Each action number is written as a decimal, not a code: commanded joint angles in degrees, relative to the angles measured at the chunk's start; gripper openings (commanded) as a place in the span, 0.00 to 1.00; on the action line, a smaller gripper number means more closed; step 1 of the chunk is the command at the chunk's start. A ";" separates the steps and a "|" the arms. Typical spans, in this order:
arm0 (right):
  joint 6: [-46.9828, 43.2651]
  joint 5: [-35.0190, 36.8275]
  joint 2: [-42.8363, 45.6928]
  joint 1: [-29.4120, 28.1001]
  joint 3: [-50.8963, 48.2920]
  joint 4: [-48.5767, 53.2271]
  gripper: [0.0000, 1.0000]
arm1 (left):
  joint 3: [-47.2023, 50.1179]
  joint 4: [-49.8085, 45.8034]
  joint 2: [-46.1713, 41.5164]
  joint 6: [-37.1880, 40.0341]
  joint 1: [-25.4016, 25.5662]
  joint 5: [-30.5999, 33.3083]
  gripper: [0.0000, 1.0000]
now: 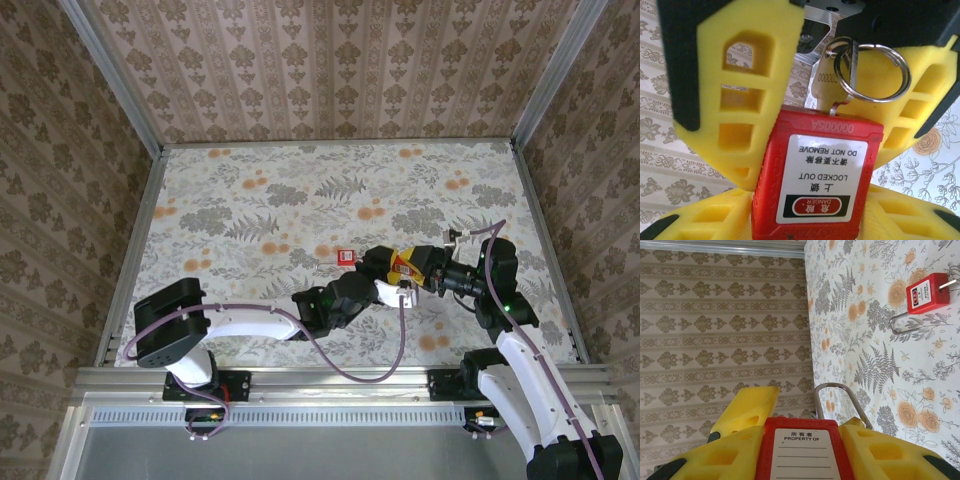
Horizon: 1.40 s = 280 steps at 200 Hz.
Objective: Unlock with the key
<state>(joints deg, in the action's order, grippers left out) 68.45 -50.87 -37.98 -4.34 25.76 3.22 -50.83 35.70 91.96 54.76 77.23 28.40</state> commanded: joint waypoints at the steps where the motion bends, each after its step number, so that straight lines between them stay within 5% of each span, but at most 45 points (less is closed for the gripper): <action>1: 1.25 -0.82 0.82 -0.49 -0.18 -1.35 0.20 | -1.90 2.27 0.58 0.65 0.02 1.28 0.43; 39: 1.25 -0.29 0.71 -0.50 -0.11 -1.05 0.22 | -1.73 2.10 0.32 0.88 0.11 1.39 0.28; 94: 1.35 0.24 0.58 -0.50 0.08 -1.18 0.30 | -1.37 0.85 -0.05 0.17 0.20 1.66 0.23; 144: -4.28 4.38 0.46 -0.50 2.90 6.19 0.58 | -1.91 -2.02 -0.54 -0.69 0.20 2.09 0.21; 199: -6.64 8.17 -2.68 0.41 4.45 5.64 0.72 | -2.08 -4.16 -1.10 -1.63 0.03 2.09 0.20; 243: -17.59 16.38 -0.74 11.72 9.02 19.65 0.76 | -2.73 -8.58 -0.82 -6.39 -2.28 -0.49 0.21; 280: -18.08 16.97 0.62 18.72 10.30 21.06 0.77 | -6.75 -19.08 1.01 -13.89 -5.52 -6.50 0.22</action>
<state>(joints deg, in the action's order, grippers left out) 53.28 -35.83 -37.82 12.40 33.78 20.29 -53.43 22.87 92.20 47.83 73.52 26.68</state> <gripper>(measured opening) 0.765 0.384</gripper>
